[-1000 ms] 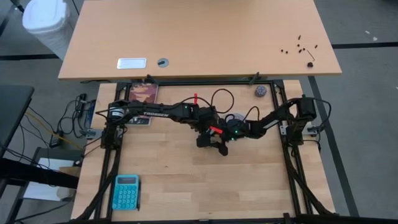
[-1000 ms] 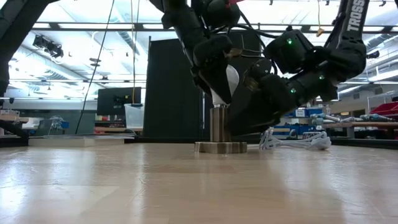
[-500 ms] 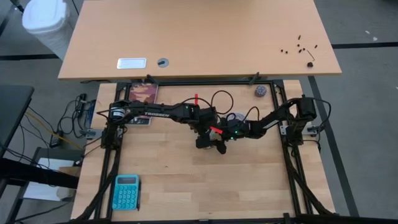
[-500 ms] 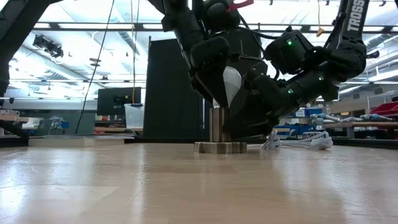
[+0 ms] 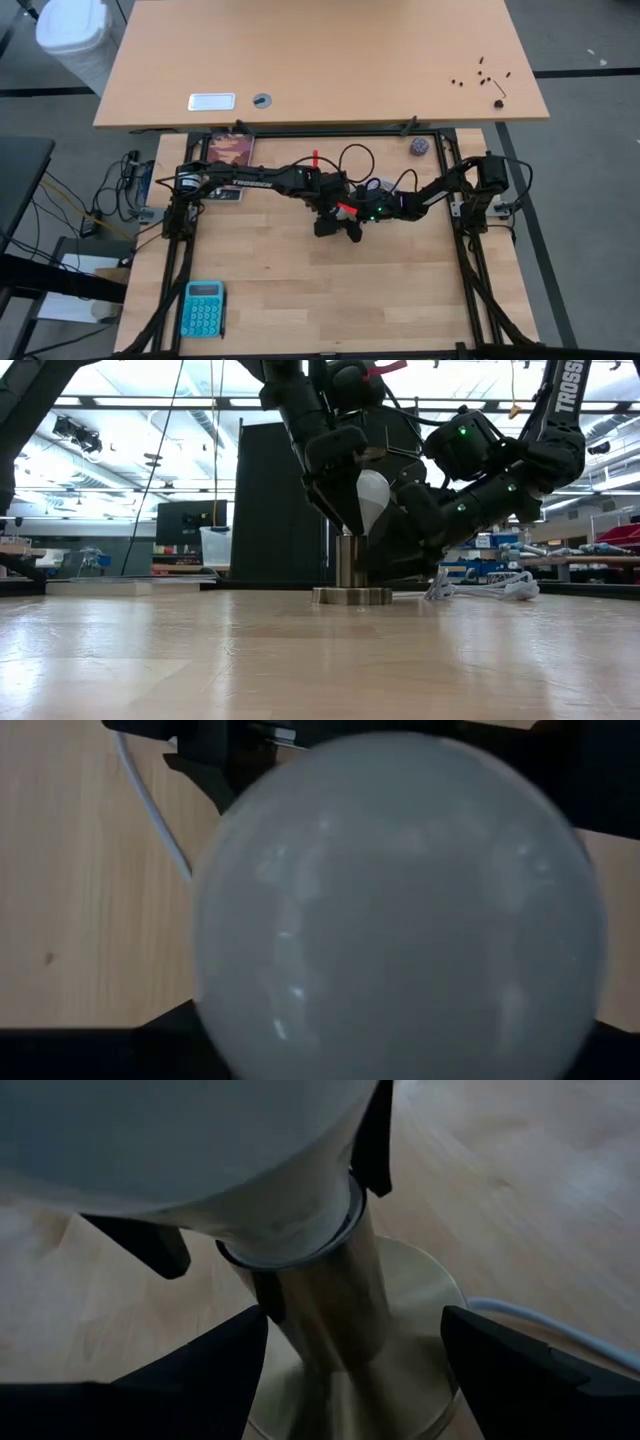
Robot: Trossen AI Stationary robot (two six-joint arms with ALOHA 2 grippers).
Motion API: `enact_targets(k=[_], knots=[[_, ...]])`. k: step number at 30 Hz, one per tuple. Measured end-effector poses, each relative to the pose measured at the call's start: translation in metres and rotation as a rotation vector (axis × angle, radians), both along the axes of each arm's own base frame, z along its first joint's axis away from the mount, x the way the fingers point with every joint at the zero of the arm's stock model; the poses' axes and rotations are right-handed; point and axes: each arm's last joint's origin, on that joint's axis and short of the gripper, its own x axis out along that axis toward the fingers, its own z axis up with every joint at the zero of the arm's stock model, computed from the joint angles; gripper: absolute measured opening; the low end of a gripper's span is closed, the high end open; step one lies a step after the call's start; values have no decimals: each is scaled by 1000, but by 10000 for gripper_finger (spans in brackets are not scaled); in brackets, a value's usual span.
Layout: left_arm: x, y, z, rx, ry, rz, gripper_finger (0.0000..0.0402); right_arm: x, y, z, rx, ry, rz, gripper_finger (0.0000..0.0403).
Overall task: Screw lightbulb
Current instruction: Insert the lightbulb into the desk lamp
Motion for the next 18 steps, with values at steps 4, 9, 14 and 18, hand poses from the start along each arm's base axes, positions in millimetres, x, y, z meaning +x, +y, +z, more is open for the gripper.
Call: enact_targets(k=[4,9,14,18], knots=[[0,1,0,4,0,2,243,0,0,0,3,0,-2,307],[-2,1,-1,8,19,10,245,0,0,0,3,-1,-1,307],[-3,3,5,9,24,18,266,0,1,0,12,-3,15,307],[-2,10,18,17,-2,36,290,0,1,2,13,-5,18,307]])
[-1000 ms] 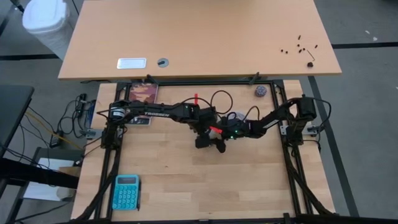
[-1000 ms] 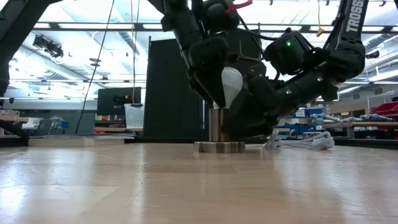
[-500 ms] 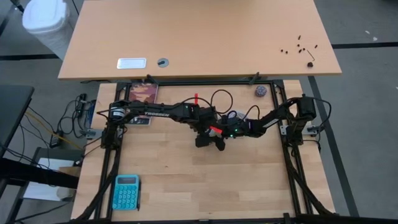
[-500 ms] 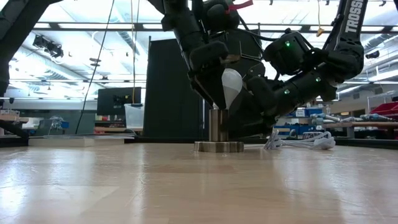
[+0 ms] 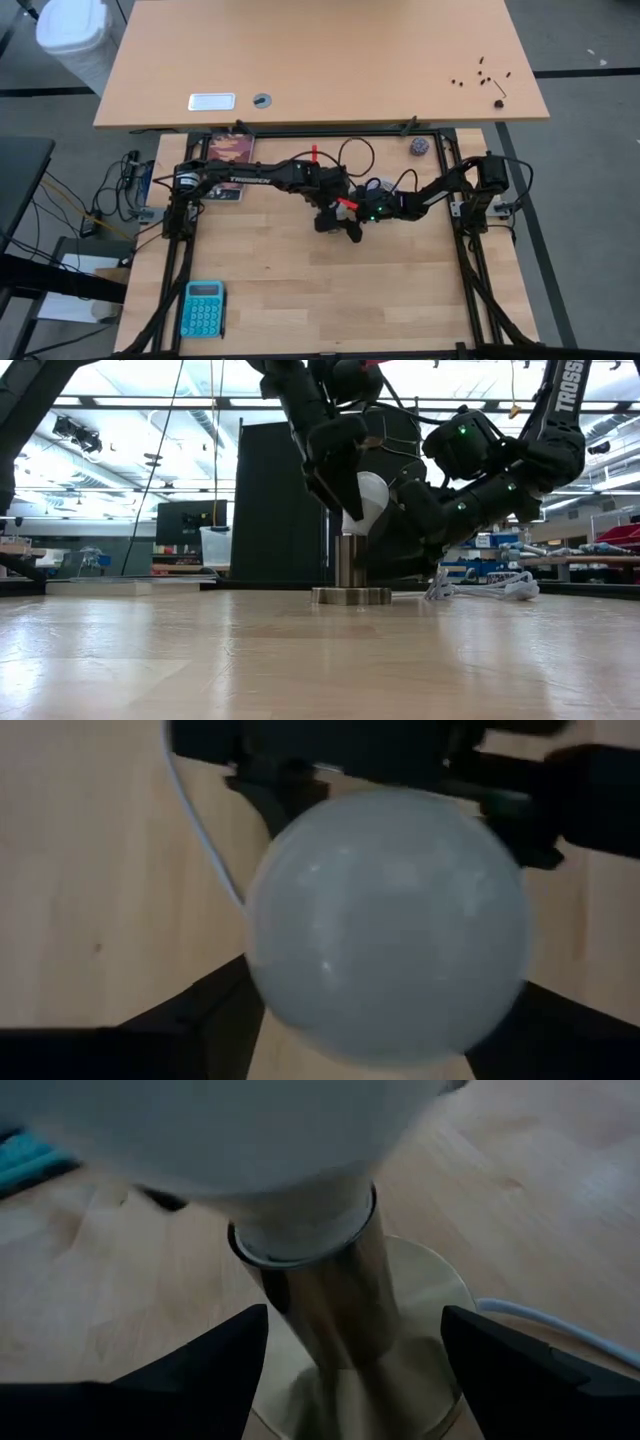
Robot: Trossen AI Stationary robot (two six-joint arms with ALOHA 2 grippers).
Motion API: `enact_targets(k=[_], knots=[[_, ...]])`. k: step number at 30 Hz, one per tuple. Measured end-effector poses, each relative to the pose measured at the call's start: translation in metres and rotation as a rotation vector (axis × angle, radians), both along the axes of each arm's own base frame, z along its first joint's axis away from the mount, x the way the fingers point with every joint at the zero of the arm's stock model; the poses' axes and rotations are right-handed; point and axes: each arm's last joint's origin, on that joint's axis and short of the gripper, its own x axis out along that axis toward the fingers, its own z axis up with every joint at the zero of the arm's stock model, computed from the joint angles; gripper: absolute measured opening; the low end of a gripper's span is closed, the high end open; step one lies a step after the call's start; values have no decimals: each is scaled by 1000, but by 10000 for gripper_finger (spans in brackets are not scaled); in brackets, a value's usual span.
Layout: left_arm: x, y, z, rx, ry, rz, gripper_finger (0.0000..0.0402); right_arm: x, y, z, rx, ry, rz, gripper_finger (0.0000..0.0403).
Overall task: Screw lightbulb
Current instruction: Insert the lightbulb into the desk lamp
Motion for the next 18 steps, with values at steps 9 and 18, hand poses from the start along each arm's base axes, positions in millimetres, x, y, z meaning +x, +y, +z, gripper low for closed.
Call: enact_targets(k=[9,18], knots=[[-5,-1,-2,-54,54,-25,313,-7,0,19,-59,31,41,307],[-11,-2,-2,-73,110,-28,312,-15,1,40,-73,22,52,307]])
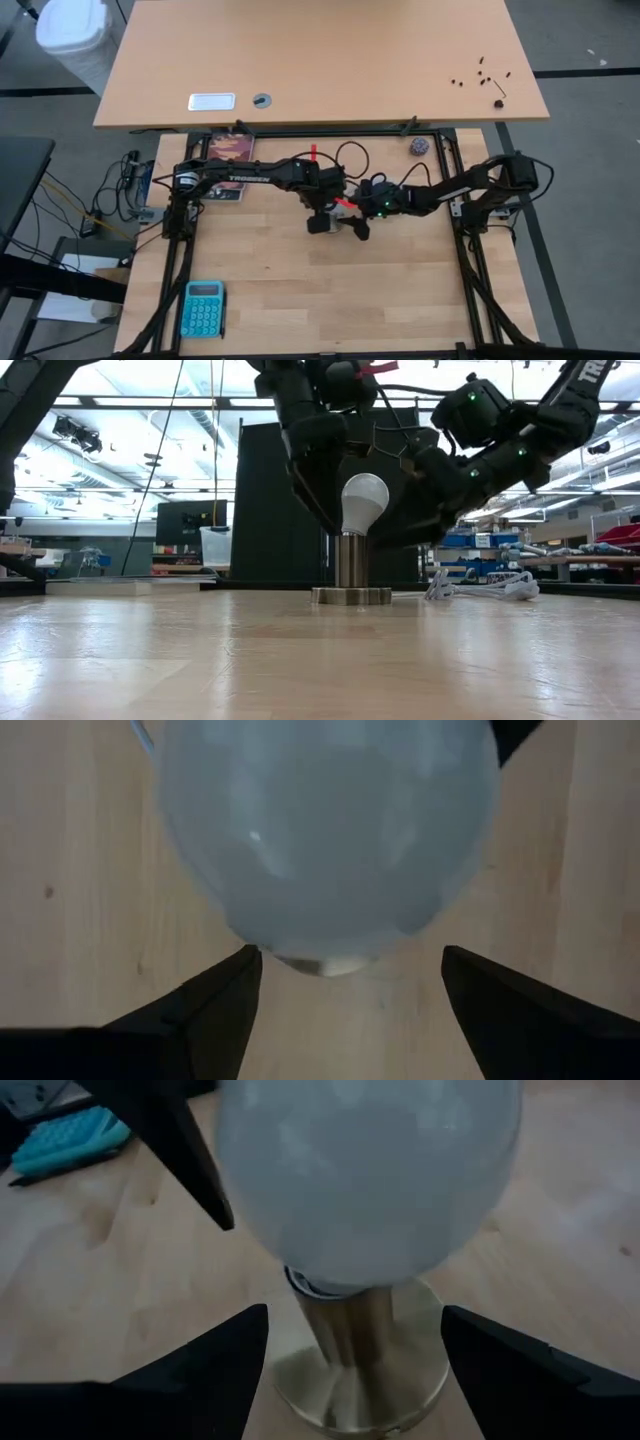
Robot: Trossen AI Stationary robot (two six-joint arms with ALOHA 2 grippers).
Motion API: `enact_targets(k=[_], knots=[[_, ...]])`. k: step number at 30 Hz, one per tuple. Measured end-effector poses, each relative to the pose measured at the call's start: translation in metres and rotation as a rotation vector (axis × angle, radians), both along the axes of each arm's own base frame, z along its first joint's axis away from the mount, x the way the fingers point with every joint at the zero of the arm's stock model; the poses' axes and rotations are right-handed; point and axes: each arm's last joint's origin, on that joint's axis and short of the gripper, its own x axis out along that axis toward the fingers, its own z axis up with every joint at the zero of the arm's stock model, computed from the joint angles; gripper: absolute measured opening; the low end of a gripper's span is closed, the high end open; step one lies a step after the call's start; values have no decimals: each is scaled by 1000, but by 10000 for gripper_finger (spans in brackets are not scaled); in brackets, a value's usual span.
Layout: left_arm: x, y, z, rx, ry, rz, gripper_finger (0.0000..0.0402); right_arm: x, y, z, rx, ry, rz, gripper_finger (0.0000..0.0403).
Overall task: Screw lightbulb
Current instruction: Insert the lightbulb into the desk lamp
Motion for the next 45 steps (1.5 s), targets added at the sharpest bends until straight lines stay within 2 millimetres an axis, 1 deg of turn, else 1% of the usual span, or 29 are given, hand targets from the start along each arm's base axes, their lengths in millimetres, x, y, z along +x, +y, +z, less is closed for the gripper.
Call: enact_targets(k=[5,13,19,31,40,45], knots=[[-3,0,7,-6,-3,2,312,-6,2,9,8,13,50,307],[3,2,28,56,-64,19,312,-10,5,24,1,-32,71,307],[2,1,28,71,-52,1,312,-12,5,32,-4,-61,71,307],[3,-4,28,31,-65,-22,313,-10,9,37,-34,-110,92,307],[6,-7,29,49,-97,-62,336,-10,9,37,-45,-114,96,307],[7,-7,30,65,-103,-81,338,-10,8,37,-56,-113,98,307]])
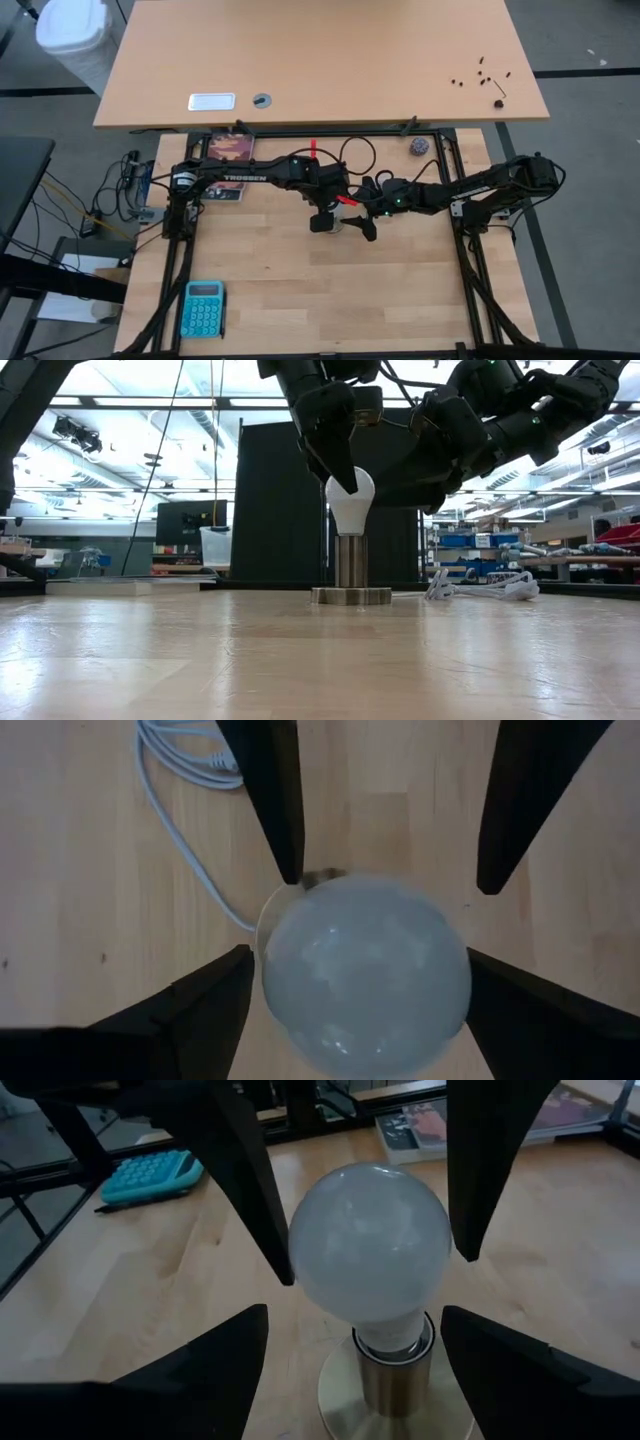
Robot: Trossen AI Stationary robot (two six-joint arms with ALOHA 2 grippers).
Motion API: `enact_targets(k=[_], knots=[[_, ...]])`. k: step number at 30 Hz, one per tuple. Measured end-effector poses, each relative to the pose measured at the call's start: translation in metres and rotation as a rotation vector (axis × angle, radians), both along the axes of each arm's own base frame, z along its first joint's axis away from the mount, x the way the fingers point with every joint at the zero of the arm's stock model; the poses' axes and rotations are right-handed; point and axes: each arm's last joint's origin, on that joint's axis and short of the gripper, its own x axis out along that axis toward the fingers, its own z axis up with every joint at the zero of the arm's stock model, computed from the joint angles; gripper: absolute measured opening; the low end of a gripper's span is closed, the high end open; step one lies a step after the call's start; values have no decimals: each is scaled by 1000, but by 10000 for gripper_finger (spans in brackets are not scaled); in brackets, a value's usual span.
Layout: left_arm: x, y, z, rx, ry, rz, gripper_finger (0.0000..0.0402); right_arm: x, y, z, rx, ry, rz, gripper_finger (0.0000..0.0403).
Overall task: Screw lightbulb
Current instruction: Insert the lightbulb into the desk lamp
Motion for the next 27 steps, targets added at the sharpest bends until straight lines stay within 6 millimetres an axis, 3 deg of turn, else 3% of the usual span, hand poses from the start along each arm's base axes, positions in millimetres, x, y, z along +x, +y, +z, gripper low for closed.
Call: enact_targets(k=[4,12,27], knots=[[0,0,0,2,2,-1,334,0,0,0,-1,0,-2,307],[7,0,-21,46,64,13,333,0,-4,0,4,1,-19,307],[10,0,-20,51,27,-14,332,-1,-4,-1,21,13,-26,307]])
